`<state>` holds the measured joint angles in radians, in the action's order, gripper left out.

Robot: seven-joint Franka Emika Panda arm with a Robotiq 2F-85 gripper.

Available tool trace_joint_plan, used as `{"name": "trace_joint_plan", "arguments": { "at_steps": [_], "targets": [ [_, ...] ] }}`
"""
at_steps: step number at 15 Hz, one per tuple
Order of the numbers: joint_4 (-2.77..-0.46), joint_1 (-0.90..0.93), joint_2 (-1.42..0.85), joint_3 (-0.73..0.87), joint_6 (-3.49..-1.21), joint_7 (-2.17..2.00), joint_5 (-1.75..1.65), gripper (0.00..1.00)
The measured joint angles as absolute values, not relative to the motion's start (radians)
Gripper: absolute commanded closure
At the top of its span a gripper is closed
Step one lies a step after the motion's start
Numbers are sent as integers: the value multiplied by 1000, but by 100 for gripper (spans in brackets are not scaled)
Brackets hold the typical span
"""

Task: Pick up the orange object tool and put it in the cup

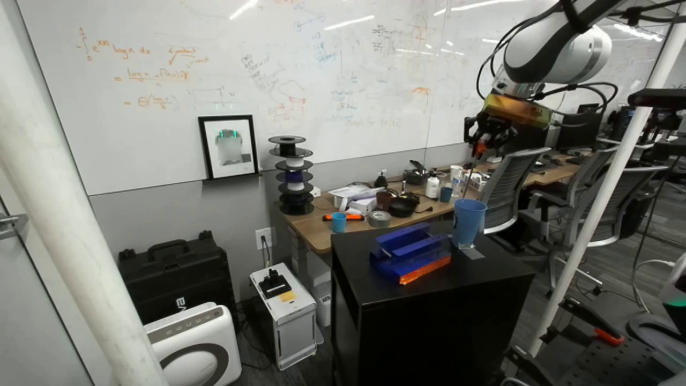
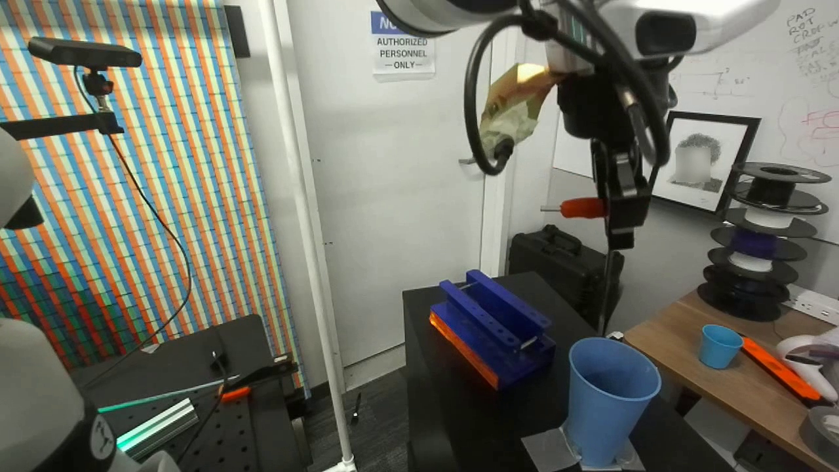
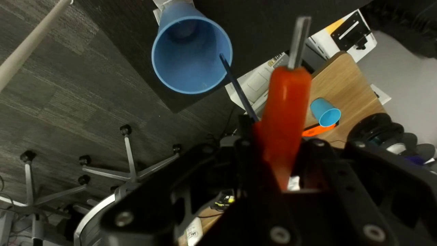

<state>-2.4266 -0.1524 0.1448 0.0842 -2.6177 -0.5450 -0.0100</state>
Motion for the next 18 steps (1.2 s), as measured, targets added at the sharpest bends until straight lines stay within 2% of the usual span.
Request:
{"name": "trace_joint_plan", "arguments": {
  "at_steps": [6,7,8,9,15,16,18],
  "targets": [
    [-2410,-152,-57,90,-2663,-537,7,95],
    [-2405,-152,-87,95,-2666,-537,7,59],
    [-2401,-152,-114,101,-2666,-535,9,57],
    [-2396,-152,-137,106,-2666,-532,17,51],
    [-2393,-143,-89,110,-2605,-427,81,4],
    [-2402,-141,-47,104,-2546,-367,112,20],
    [-2433,-136,51,98,-2424,-275,156,7]
  ]
}}
